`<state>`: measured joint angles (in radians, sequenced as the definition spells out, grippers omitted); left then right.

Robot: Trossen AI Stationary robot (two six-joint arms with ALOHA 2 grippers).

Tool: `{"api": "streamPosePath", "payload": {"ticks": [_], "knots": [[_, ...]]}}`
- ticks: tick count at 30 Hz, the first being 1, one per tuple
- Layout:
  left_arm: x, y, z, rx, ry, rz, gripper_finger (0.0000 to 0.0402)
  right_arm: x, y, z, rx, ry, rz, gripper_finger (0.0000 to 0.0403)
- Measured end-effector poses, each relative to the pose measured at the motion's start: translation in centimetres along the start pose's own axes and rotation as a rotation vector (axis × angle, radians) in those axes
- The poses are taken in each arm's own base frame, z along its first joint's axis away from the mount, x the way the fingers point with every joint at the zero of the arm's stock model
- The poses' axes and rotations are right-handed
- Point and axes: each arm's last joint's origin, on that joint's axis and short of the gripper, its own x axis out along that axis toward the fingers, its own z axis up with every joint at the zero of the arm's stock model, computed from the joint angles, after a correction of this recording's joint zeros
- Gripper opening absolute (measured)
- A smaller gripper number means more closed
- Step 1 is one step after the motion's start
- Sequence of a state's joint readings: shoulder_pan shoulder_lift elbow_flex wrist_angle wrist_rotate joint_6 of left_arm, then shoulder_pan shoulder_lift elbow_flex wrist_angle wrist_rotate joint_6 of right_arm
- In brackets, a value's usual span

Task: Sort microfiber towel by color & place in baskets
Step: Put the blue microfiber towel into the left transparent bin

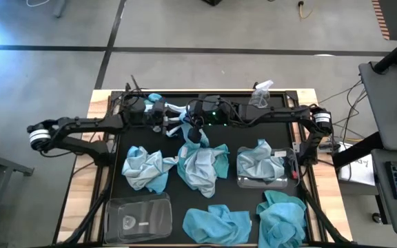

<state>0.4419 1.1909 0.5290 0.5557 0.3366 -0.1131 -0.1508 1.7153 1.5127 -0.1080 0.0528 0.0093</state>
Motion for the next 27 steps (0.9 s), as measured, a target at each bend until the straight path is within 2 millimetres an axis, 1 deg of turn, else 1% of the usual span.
{"api": "streamPosePath", "payload": {"ticks": [5,7,9,13,14,17,22,24,27], "knots": [[1.1,0.4,-0.1,-0.016,0.025,0.003,0.0142,0.0,0.0,0.0,-0.011,0.001,0.0,0.0009],[1.4,0.5,-0.1,-0.022,0.029,0.003,0.0128,0.0,0.0,0.0,-0.018,0.001,0.0,0.0009],[1.6,0.6,-0.1,-0.031,0.032,0.003,0.0101,0.0,0.0,-0.1,-0.024,0.006,0.0,0.0009],[1.7,0.6,-0.1,-0.033,0.035,0.001,0.0021,0.0,0.0,-0.3,-0.028,0.03,-0.006,0.0009],[1.7,0.6,-0.1,-0.034,0.037,0.001,0.0012,0.0,0.0,-0.4,-0.033,0.038,-0.007,0.0009],[1.6,0.6,-0.4,-0.038,0.046,0.0,0.0012,-0.1,-0.1,-0.6,-0.058,0.072,-0.02,0.0009],[1.5,0.6,-0.7,-0.046,0.054,-0.007,0.0003,-0.3,-0.3,-1.1,-0.149,0.141,-0.107,0.0014],[1.5,0.6,-0.7,-0.047,0.057,-0.009,0.0003,-0.6,-0.4,-1.4,-0.168,0.182,-0.113,0.0023],[1.5,0.6,-0.8,-0.049,0.061,-0.013,0.0002,-1.6,-0.6,-1.6,-0.179,0.254,-0.12,0.0049]]}}
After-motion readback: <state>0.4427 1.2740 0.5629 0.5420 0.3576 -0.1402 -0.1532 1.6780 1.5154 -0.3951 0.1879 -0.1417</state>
